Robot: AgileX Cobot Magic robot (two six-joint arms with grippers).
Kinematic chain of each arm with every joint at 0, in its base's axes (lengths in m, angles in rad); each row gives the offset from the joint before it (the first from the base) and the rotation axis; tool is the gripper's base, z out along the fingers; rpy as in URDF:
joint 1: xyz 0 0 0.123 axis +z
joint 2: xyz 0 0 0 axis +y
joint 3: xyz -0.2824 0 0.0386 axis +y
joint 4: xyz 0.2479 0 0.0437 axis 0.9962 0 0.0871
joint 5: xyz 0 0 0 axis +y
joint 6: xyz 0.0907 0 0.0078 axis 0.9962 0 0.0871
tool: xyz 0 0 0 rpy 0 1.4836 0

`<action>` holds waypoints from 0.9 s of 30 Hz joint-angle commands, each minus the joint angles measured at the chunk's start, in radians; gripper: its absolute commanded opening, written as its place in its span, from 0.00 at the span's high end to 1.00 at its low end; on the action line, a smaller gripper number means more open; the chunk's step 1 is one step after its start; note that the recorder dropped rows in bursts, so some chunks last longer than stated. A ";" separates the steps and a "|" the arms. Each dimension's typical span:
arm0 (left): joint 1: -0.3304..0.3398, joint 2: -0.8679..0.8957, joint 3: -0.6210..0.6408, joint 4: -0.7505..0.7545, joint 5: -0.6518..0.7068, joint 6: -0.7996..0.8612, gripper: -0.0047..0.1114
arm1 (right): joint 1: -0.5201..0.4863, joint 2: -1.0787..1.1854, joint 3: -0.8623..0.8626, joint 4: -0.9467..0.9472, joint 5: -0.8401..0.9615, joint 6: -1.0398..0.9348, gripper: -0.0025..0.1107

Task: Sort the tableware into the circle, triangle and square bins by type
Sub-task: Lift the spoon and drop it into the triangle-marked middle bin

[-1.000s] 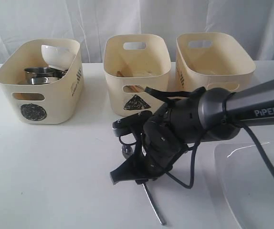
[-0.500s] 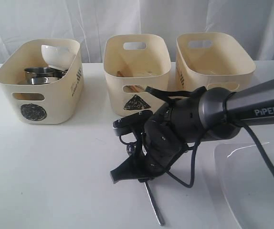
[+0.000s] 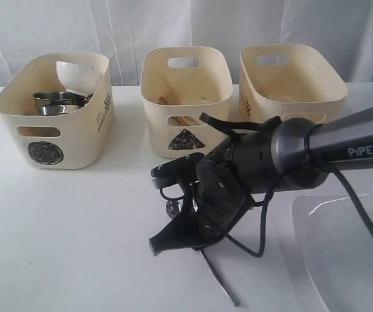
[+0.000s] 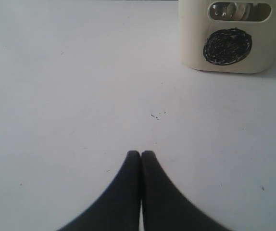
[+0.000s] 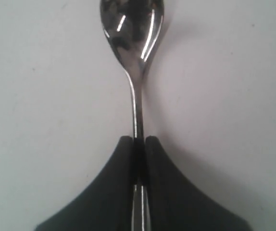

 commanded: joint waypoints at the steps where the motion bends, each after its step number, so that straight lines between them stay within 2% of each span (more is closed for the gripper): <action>1: -0.005 -0.005 0.004 -0.008 -0.004 -0.002 0.96 | -0.005 -0.053 0.002 0.021 0.058 -0.016 0.98; 11: -0.005 -0.005 0.004 -0.008 -0.004 -0.002 0.96 | -0.005 -0.253 -0.015 0.023 -0.057 -0.040 0.98; 20: -0.005 -0.005 0.004 -0.008 -0.004 -0.002 0.96 | -0.006 -0.360 -0.015 0.019 -0.535 -0.030 0.98; 23: -0.005 -0.005 0.004 -0.008 -0.004 -0.002 0.96 | -0.030 -0.350 -0.015 0.023 -0.627 -0.038 0.98; 27: -0.005 -0.005 0.004 -0.008 -0.004 -0.002 0.96 | -0.120 -0.349 -0.015 0.062 -0.667 -0.036 0.98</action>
